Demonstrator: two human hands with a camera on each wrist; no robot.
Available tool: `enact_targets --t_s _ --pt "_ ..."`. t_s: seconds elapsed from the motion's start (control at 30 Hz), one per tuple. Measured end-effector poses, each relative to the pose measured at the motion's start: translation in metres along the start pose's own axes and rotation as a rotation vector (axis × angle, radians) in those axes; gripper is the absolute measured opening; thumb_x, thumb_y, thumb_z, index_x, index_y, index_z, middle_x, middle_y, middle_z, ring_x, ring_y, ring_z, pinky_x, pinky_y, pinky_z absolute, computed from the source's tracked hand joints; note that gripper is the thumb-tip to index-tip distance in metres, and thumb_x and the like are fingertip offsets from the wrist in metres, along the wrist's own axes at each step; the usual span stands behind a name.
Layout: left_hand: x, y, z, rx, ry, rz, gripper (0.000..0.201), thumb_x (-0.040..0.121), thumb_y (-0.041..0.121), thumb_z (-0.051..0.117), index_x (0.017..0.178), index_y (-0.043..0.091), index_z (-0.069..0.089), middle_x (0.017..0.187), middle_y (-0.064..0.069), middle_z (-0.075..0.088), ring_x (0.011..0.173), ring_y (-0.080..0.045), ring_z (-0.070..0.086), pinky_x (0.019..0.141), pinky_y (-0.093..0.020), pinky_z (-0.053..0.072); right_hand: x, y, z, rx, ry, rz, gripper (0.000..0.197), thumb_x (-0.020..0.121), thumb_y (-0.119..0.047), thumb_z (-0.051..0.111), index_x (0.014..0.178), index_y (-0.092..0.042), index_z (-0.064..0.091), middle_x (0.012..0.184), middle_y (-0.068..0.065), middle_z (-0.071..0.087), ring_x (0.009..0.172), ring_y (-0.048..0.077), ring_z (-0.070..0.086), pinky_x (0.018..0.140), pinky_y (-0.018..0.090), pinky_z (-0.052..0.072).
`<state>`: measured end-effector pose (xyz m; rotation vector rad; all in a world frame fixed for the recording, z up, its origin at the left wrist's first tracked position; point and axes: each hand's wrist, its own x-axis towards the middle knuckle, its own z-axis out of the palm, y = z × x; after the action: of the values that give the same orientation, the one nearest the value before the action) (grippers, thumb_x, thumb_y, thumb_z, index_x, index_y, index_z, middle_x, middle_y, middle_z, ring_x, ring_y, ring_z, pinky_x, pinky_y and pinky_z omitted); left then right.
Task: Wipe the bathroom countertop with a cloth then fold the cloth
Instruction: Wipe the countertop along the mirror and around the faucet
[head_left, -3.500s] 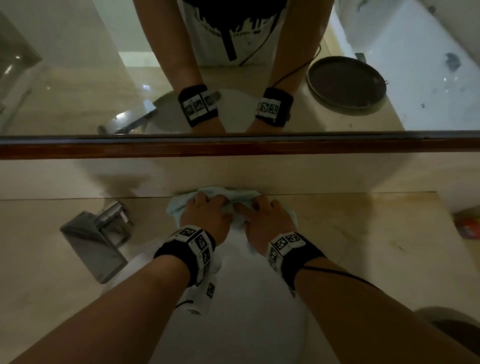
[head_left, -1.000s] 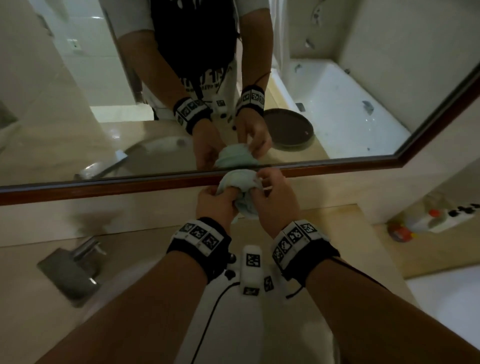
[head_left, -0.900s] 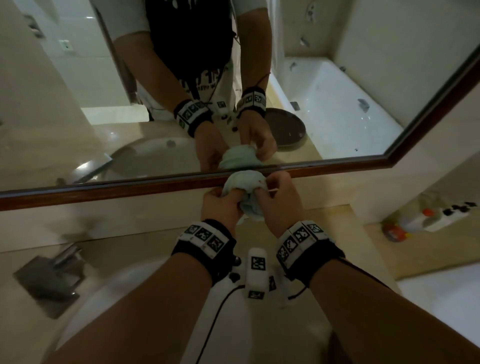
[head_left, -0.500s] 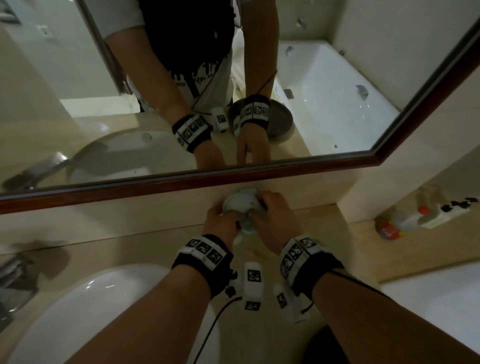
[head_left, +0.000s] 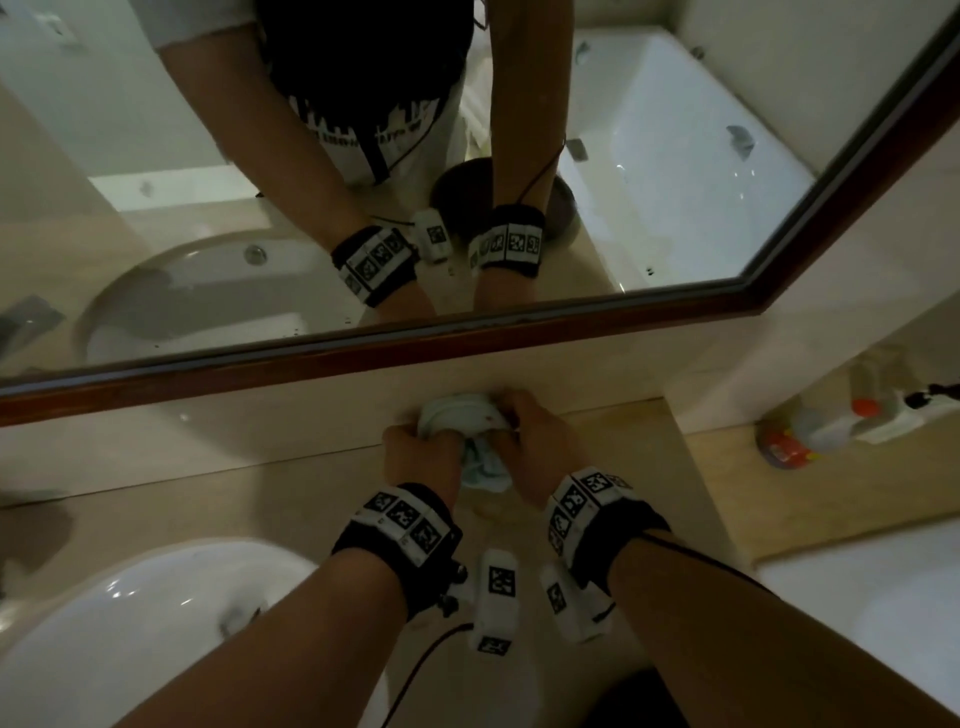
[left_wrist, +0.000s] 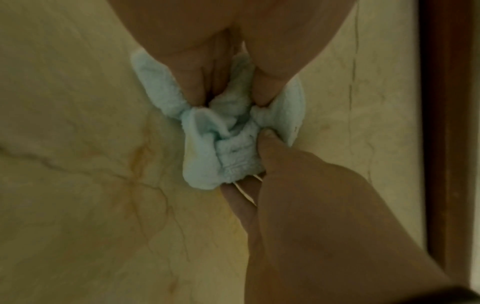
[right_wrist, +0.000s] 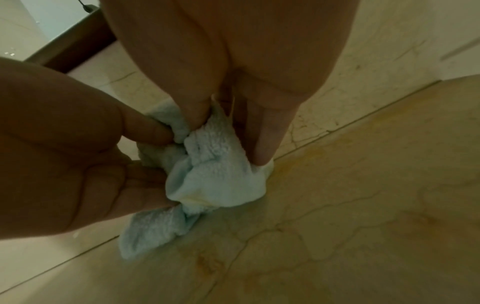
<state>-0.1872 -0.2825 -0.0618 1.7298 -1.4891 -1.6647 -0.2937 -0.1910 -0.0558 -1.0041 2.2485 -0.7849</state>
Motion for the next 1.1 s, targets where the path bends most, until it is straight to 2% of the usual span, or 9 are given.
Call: enact_targets --t_s 0.13,0.3,0.43,0.57,0.67,0.73,0.9,1.0,1.1 --pt "-0.013 0.004 0.028 -0.022 -0.062 0.011 0.03 0.086 0.019 0.067 0.109 0.012 0.048 0.094 -0.006 0.06 0.08 -0.021 0.061 0.068 -0.035 0.053 0.0 0.019 -0.019 0.038 0.056 0.093 0.034 0.1 -0.03 0.048 0.128 -0.011 0.045 0.105 0.015 0.067 0.085 0.029 0.064 0.071 0.039 0.054" --pt "-0.031 0.016 0.069 -0.003 -0.139 0.073 0.011 0.09 0.016 0.064 0.092 0.01 0.055 0.084 -0.004 0.058 0.071 -0.018 0.056 0.056 -0.028 0.044 -0.002 0.051 -0.045 0.07 0.117 0.165 0.021 0.1 -0.023 0.047 0.117 -0.01 0.046 0.096 0.011 0.064 0.077 0.022 0.059 0.064 0.029 0.044" --pt "-0.033 0.013 0.103 -0.039 -0.177 0.051 0.048 0.08 0.024 0.07 0.123 0.008 0.054 0.108 -0.01 0.067 0.092 -0.028 0.067 0.079 -0.041 0.057 -0.005 0.07 -0.066 0.125 0.161 0.223 0.024 0.1 -0.024 0.048 0.121 -0.011 0.046 0.096 0.009 0.062 0.08 0.021 0.058 0.069 0.031 0.047" --pt "-0.032 0.009 0.147 -0.145 -0.337 0.048 0.034 0.07 0.023 0.071 0.103 0.016 0.07 0.097 -0.01 0.075 0.088 -0.029 0.073 0.078 -0.043 0.062 -0.009 0.09 -0.094 0.131 0.226 0.339 0.025 0.098 -0.029 0.049 0.116 -0.011 0.049 0.1 0.011 0.062 0.089 0.029 0.061 0.077 0.041 0.053" --pt "-0.044 0.017 0.177 -0.254 -0.449 -0.062 0.024 0.066 0.019 0.072 0.09 0.017 0.07 0.085 -0.01 0.072 0.086 -0.035 0.069 0.082 -0.047 0.059 -0.012 0.106 -0.114 0.145 0.271 0.46 0.033 0.096 -0.036 0.053 0.114 -0.008 0.052 0.108 0.013 0.062 0.096 0.031 0.06 0.076 0.033 0.043" --pt "-0.056 0.026 0.186 -0.327 -0.51 -0.184 0.009 0.079 0.013 0.071 0.087 0.014 0.067 0.081 -0.01 0.067 0.081 -0.031 0.065 0.08 -0.043 0.055 -0.016 0.111 -0.124 0.166 0.314 0.504 0.043 0.094 -0.042 0.055 0.116 -0.006 0.054 0.112 0.014 0.062 0.103 0.032 0.059 0.077 0.031 0.038" --pt "-0.076 0.044 0.188 -0.404 -0.541 -0.201 0.007 0.096 0.028 0.062 0.091 0.023 0.062 0.094 -0.005 0.069 0.086 -0.02 0.065 0.093 -0.042 0.052 -0.021 0.096 -0.139 0.246 0.42 0.452 0.04 0.094 -0.045 0.055 0.111 -0.009 0.051 0.105 0.011 0.058 0.086 0.025 0.052 0.07 0.031 0.038" --pt "-0.079 0.051 0.17 -0.5 -0.506 -0.131 0.027 0.09 0.031 0.067 0.114 0.019 0.061 0.114 -0.009 0.071 0.101 -0.024 0.07 0.084 -0.038 0.055 -0.024 0.076 -0.136 0.349 0.498 0.365 0.037 0.09 -0.047 0.059 0.109 -0.016 0.052 0.098 0.004 0.062 0.086 0.023 0.06 0.074 0.039 0.05" --pt "-0.079 0.056 0.137 -0.598 -0.481 -0.085 0.024 0.094 0.022 0.064 0.116 0.012 0.059 0.111 -0.015 0.073 0.097 -0.026 0.073 0.072 -0.034 0.058 -0.027 0.05 -0.124 0.429 0.487 0.301 0.036 0.085 -0.046 0.064 0.105 -0.019 0.053 0.094 0.002 0.065 0.088 0.023 0.066 0.078 0.043 0.056"
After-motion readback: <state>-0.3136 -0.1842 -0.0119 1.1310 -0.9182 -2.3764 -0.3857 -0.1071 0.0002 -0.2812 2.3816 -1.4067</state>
